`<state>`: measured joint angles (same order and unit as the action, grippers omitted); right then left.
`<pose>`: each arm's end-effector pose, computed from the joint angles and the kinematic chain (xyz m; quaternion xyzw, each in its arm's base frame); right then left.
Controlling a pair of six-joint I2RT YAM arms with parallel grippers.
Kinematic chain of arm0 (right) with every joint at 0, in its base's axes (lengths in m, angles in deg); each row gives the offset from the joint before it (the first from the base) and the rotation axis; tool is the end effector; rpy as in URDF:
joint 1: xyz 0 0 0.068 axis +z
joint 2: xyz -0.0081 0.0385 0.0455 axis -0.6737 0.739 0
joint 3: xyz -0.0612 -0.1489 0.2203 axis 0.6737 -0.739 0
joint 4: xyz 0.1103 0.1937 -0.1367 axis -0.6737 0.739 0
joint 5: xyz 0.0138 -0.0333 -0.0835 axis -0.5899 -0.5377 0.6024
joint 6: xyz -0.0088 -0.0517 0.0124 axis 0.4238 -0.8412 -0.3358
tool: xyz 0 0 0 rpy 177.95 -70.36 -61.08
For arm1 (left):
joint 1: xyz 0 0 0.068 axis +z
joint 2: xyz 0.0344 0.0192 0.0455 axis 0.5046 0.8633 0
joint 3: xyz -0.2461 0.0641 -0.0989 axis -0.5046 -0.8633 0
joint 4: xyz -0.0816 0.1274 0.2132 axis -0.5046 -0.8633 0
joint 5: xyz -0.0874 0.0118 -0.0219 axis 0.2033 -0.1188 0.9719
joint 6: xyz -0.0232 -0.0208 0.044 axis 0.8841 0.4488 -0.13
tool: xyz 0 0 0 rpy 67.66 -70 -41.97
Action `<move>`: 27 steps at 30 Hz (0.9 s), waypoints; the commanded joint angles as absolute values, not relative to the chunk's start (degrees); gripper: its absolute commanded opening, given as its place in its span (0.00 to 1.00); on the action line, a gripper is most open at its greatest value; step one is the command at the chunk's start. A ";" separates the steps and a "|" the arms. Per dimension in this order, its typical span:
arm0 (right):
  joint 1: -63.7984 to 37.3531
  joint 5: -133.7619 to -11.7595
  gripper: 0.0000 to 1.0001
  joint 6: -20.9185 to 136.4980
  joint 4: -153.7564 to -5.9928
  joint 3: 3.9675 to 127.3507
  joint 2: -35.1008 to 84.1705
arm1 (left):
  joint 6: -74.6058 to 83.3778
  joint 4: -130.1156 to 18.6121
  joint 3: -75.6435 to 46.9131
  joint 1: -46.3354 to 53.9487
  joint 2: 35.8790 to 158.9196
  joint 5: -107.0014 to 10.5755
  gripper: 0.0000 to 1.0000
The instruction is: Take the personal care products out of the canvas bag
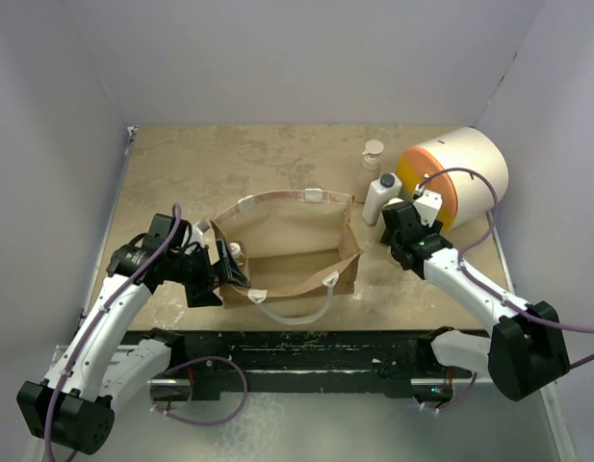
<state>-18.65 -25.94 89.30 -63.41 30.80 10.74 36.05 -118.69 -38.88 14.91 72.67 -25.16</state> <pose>0.2267 0.0750 0.2314 0.2413 0.8420 -0.0728 0.4770 0.1362 -0.0567 0.2711 -0.1664 0.9251 -0.3359 0.0612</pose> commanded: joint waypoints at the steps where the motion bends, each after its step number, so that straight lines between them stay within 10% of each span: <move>1: -18.77 -24.68 0.16 90.04 -72.14 31.74 11.13 | 35.35 -118.55 -38.64 15.03 72.49 -25.63 0.99; 14: -18.84 -26.80 0.99 89.51 -68.82 32.23 7.77 | 36.13 -118.50 -37.27 15.03 71.95 -26.71 0.99; 27: -18.87 -31.71 1.00 87.74 -54.05 36.85 -3.48 | 38.80 -121.09 -37.44 15.04 66.35 -29.99 1.00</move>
<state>-18.84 -28.98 88.86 -59.08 31.96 -1.78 37.06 -120.01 -38.44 14.91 69.11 -28.05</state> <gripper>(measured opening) 0.998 0.995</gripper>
